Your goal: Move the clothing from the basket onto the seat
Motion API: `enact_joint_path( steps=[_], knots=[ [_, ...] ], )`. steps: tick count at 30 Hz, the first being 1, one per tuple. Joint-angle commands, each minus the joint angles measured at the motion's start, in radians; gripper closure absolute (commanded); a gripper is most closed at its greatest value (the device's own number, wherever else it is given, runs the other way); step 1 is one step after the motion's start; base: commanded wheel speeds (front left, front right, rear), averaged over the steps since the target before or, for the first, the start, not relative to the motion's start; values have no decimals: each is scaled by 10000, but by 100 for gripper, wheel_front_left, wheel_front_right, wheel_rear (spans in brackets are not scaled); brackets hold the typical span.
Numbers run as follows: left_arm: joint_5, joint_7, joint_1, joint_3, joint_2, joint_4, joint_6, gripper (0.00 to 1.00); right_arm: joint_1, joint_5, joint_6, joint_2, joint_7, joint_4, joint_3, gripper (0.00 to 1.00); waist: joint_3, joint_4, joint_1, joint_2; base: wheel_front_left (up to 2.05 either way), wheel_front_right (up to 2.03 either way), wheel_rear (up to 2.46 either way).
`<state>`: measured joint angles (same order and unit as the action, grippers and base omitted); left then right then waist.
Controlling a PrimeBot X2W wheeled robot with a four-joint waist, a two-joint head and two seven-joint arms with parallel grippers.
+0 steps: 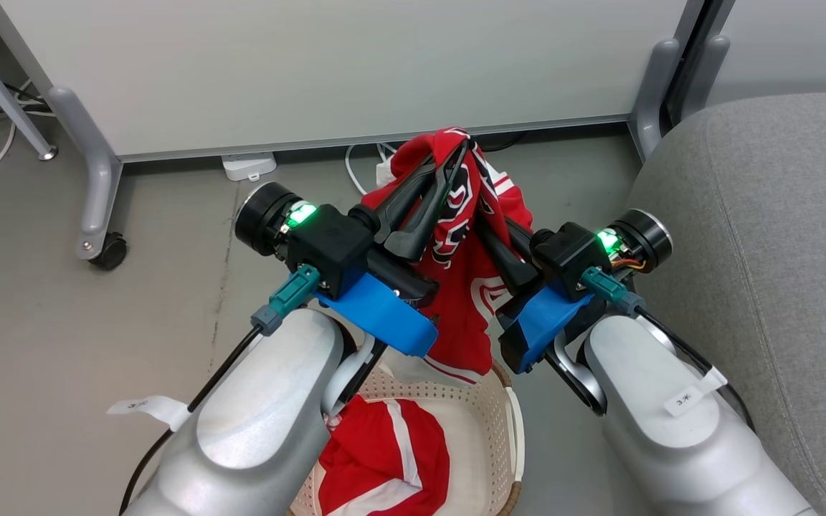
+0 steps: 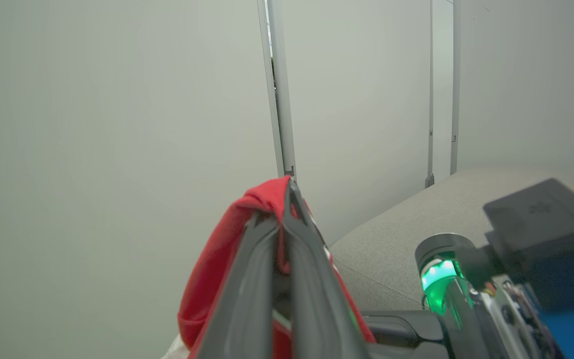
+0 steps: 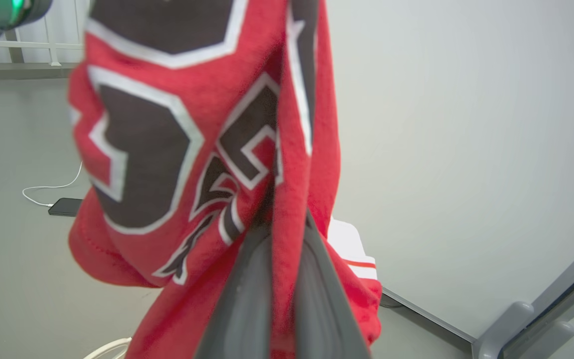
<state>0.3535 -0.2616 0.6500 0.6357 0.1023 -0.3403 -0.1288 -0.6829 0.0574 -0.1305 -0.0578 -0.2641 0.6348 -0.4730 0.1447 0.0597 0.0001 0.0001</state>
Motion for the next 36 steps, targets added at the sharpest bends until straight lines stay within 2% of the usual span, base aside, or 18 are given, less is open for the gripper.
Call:
enact_joint_path(
  steps=[1,15,16,17,18,26,36],
  knots=[
    [62,-51,137,22,-14,20,-17,100,-115,91,-5,39,-6,15,-9,100,1,-1,-1,-1,0,0,0],
    [92,-52,124,-32,30,-61,-13,100,39,194,-5,82,-6,-144,81,100,-15,-52,-1,-1,0,0,0],
    [67,-52,118,-127,21,15,71,96,45,197,-5,84,-6,-160,93,100,-9,-47,-1,-1,0,0,0],
    [31,-52,93,-152,13,40,80,31,51,203,-5,84,-6,-174,102,100,-5,-45,-1,-1,0,0,0],
    [8,-50,57,-142,20,-25,85,0,61,217,-5,81,-6,-188,114,100,-6,-42,-1,-1,0,0,0],
    [-20,-50,-124,-171,30,-215,70,0,44,304,-5,80,-6,-334,308,100,1,-41,-1,-1,0,0,0],
    [39,-50,-522,17,123,-450,37,0,220,240,-5,-40,-7,-743,1366,100,96,-161,-1,-1,0,0,0]
  ],
)
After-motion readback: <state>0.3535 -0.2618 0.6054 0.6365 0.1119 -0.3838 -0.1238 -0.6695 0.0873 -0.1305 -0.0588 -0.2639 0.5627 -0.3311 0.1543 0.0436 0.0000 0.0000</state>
